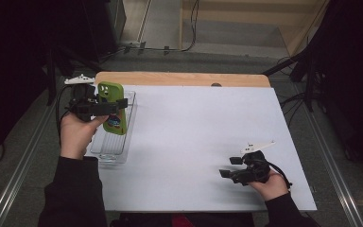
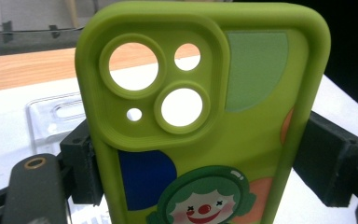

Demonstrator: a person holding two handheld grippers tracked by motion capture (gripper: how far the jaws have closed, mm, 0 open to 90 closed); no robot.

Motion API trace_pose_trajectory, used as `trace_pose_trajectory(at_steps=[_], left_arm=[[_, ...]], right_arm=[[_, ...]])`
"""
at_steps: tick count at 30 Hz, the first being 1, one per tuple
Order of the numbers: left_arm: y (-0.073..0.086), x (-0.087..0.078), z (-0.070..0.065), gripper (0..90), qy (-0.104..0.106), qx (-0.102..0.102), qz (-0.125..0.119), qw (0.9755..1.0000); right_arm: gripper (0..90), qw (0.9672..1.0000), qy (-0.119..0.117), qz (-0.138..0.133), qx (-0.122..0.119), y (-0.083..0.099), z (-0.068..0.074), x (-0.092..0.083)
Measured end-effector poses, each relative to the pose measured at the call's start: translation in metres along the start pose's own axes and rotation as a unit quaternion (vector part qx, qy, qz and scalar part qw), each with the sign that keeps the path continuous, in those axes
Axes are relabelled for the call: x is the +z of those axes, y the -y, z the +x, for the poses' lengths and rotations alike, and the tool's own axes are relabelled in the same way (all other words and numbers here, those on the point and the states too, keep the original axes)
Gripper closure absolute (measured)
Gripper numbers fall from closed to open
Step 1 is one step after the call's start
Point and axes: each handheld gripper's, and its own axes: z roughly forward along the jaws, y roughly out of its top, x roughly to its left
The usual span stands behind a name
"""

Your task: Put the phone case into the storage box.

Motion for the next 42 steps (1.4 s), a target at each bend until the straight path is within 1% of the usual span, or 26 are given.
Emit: trace_pose_trajectory(at_steps=[2, 4, 5, 6, 9, 11, 14, 15, 19, 22, 23, 24, 25, 26, 28, 29, 31, 32, 34, 35, 37, 41, 42], left_arm=[[0.001, 0.001, 0.004, 17.7, 0.01, -0.008, -0.009, 0.9999], [0.003, 0.003, 0.007, 17.7, -0.002, -0.015, -0.013, 0.9998], [0.004, 0.004, 0.008, 17.7, -0.013, -0.014, -0.012, 0.9997], [0.005, 0.006, 0.009, 17.7, -0.02, -0.015, -0.012, 0.9996], [0.007, 0.012, 0.011, 17.7, -0.022, -0.023, -0.013, 0.9994], [0.008, 0.016, 0.01, 17.7, -0.031, -0.019, -0.011, 0.9993], [0.007, 0.021, 0.009, 17.7, -0.038, -0.018, -0.009, 0.9991], [0.006, 0.022, 0.01, 17.7, -0.043, -0.018, -0.006, 0.9989], [0.001, 0.025, 0.015, 17.7, -0.05, -0.02, -0.007, 0.9985], [-0.003, 0.029, 0.021, 17.7, -0.043, -0.023, -0.006, 0.9988], [-0.003, 0.03, 0.022, 17.7, -0.049, -0.023, -0.002, 0.9985], [-0.004, 0.032, 0.023, 17.7, -0.052, -0.023, -0.002, 0.9984], [-0.006, 0.033, 0.025, 17.7, -0.05, -0.024, -0.002, 0.9984], [-0.007, 0.034, 0.026, 17.7, -0.049, -0.023, -0.002, 0.9985], [-0.011, 0.036, 0.029, 17.7, -0.054, -0.013, -0.008, 0.9984], [-0.013, 0.037, 0.03, 17.7, -0.056, -0.014, -0.006, 0.9983], [-0.017, 0.04, 0.034, 17.7, -0.055, -0.018, -0.005, 0.9983], [-0.018, 0.041, 0.036, 17.7, -0.057, -0.019, -0.004, 0.9982], [-0.02, 0.043, 0.04, 17.7, -0.063, -0.019, -0.007, 0.9978], [-0.021, 0.045, 0.041, 17.6, -0.065, -0.02, -0.008, 0.9976], [-0.022, 0.049, 0.044, 17.6, -0.069, -0.021, -0.006, 0.9974], [-0.027, 0.06, 0.047, 17.6, -0.071, -0.017, -0.001, 0.9974], [-0.028, 0.062, 0.048, 17.5, -0.068, -0.016, -0.003, 0.9975]], right_arm=[[26.5, 1.0, -0.004, 0.001, 0.001, 0.0, 0.0, 0.0], [26.5, 1.0, -0.005, 0.001, 0.003, 0.0, -0.001, 0.001], [26.5, 1.0, -0.005, 0.001, 0.004, 0.0, -0.001, 0.001], [26.4, 1.0, -0.006, 0.001, 0.005, 0.0, -0.001, 0.001], [26.5, 1.0, -0.005, 0.001, 0.005, 0.0, -0.001, 0.001], [26.5, 1.0, -0.005, -0.002, 0.004, 0.0, -0.001, 0.001], [26.4, 1.0, -0.006, -0.004, 0.002, -0.001, 0.0, 0.001], [26.5, 1.0, -0.006, -0.006, 0.003, -0.001, 0.0, 0.0], [26.4, 0.9999, -0.008, -0.005, 0.003, -0.001, -0.001, 0.001], [26.5, 1.0, -0.007, -0.005, 0.003, -0.002, -0.001, 0.002], [26.5, 1.0, -0.008, -0.005, 0.002, -0.002, -0.001, 0.002], [26.5, 1.0, -0.008, -0.005, 0.001, -0.002, -0.001, 0.002], [26.5, 1.0, -0.008, -0.005, 0.0, -0.002, -0.001, 0.002], [26.5, 1.0, -0.009, -0.004, 0.001, -0.002, -0.001, 0.002], [26.5, 0.9999, -0.009, -0.006, 0.002, -0.003, -0.002, 0.003], [26.5, 0.9999, -0.009, -0.007, 0.004, -0.003, -0.002, 0.003], [26.5, 1.0, -0.002, -0.007, 0.005, -0.004, -0.002, 0.002], [26.5, 0.9999, 0.002, -0.007, 0.007, -0.004, -0.002, 0.002], [26.5, 0.9999, 0.004, -0.008, 0.006, -0.004, -0.003, 0.002], [26.5, 0.9999, 0.004, -0.005, 0.009, -0.004, -0.002, 0.002], [26.5, 1.0, 0.003, -0.005, 0.007, -0.004, -0.003, 0.003], [26.5, 1.0, 0.0, -0.006, 0.007, -0.005, -0.003, 0.003], [26.5, 1.0, 0.0, -0.006, 0.007, -0.005, -0.003, 0.003]])
